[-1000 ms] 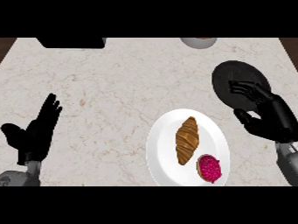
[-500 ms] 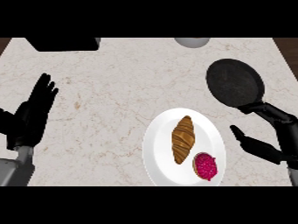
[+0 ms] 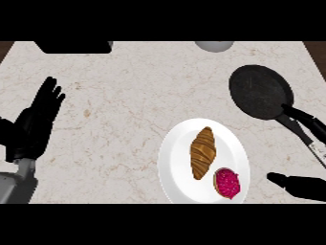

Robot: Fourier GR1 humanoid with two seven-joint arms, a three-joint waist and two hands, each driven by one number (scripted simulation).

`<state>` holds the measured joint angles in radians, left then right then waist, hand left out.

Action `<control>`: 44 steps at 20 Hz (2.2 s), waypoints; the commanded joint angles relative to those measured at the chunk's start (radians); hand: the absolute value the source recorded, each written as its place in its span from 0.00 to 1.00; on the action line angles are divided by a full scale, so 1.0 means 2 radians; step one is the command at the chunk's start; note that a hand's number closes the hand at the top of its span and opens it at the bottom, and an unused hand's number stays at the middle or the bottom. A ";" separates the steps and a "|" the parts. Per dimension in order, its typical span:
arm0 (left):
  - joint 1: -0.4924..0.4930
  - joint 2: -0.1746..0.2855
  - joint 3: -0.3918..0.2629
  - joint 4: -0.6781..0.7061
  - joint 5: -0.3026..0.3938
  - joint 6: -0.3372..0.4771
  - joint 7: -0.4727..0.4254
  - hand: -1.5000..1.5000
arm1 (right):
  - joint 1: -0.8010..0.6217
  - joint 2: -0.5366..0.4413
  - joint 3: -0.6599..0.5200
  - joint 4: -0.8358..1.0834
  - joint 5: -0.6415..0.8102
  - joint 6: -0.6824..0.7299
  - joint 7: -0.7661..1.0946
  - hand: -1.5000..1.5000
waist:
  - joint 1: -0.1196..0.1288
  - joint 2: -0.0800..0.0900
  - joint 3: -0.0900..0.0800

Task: Pick the croissant from the plate and place it in the pan

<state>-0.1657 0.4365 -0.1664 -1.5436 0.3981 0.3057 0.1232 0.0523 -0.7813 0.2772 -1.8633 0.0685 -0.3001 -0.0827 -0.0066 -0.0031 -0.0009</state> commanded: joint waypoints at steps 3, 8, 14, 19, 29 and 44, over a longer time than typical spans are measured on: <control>-0.016 0.008 0.018 0.012 0.012 -0.029 0.004 0.50 | -0.061 -0.055 0.047 -0.064 0.072 0.065 0.159 0.00 | 0.008 0.002 -0.001; -0.005 -0.008 -0.013 -0.033 -0.019 0.003 0.029 0.50 | -0.175 -0.033 0.090 -0.002 0.111 0.144 0.246 0.00 | 0.024 0.003 0.000; -0.031 -0.020 0.005 0.034 -0.021 -0.013 -0.004 0.50 | -0.211 -0.010 0.162 -0.008 0.086 0.272 0.343 0.00 | 0.010 0.004 -0.001; -0.023 -0.021 0.014 0.024 -0.021 -0.025 0.003 0.50 | -0.265 0.040 0.176 0.020 0.073 0.357 0.399 0.00 | 0.008 0.002 0.000; 0.007 -0.039 0.025 -0.008 -0.039 -0.016 0.013 0.50 | -0.261 0.114 0.241 -0.010 0.205 0.399 0.494 0.00 | 0.006 0.001 0.000; -0.019 -0.068 0.043 -0.004 -0.074 -0.030 0.035 0.50 | -0.294 0.250 0.187 0.086 0.267 0.479 0.511 0.00 | 0.005 0.001 0.000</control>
<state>-0.1823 0.3251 -0.0803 -1.5563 0.2739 0.2299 0.1801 -0.4938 -0.3372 0.6956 -1.7370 0.5896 0.5733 0.8689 0.0037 -0.0001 -0.0001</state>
